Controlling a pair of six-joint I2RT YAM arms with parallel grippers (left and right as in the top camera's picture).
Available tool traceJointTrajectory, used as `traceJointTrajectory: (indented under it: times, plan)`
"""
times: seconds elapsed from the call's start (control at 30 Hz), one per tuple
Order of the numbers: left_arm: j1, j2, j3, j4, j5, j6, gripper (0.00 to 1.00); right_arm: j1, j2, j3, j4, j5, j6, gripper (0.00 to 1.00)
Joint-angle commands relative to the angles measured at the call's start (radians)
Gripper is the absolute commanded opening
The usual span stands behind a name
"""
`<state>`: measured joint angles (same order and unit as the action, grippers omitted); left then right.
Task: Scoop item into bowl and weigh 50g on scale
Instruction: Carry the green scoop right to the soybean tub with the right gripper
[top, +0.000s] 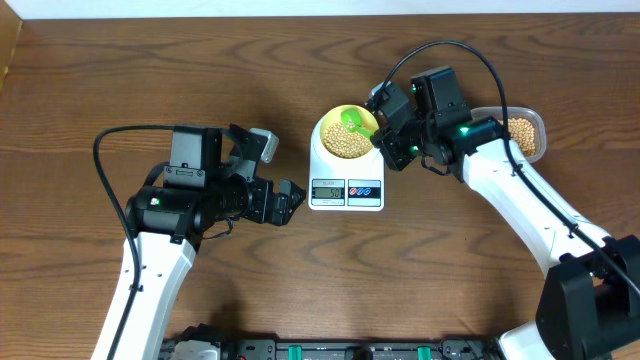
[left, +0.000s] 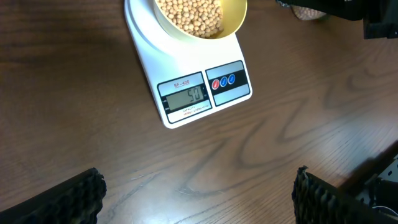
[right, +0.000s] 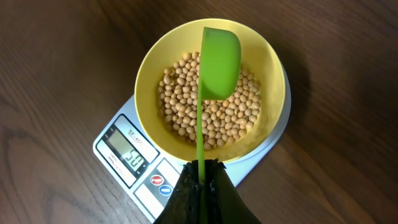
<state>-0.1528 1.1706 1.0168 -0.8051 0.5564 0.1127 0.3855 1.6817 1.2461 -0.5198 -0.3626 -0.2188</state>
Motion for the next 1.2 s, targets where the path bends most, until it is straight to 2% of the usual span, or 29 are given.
traceJointTrajectory:
  times: [0.0, 0.43, 0.6, 0.73, 1.17]
  plan:
    - [-0.002, 0.0, 0.002, -0.002, 0.016, 0.018, 0.98, 0.001, -0.021, 0.002, 0.009, -0.007, 0.01, 0.01]
    - [-0.002, 0.0, 0.002, -0.002, 0.016, 0.018, 0.98, -0.047, -0.092, 0.002, 0.035, -0.014, 0.24, 0.01]
    - [-0.002, 0.0, 0.002, -0.002, 0.016, 0.018, 0.98, -0.084, -0.14, 0.002, 0.038, -0.013, 0.272, 0.01]
    - [-0.002, 0.0, 0.002, -0.002, 0.016, 0.018, 0.98, -0.131, -0.189, 0.002, 0.037, -0.013, 0.297, 0.01]
    - [-0.002, 0.0, 0.002, -0.002, 0.016, 0.018, 0.98, -0.328, -0.297, 0.002, -0.053, -0.014, 0.517, 0.02]
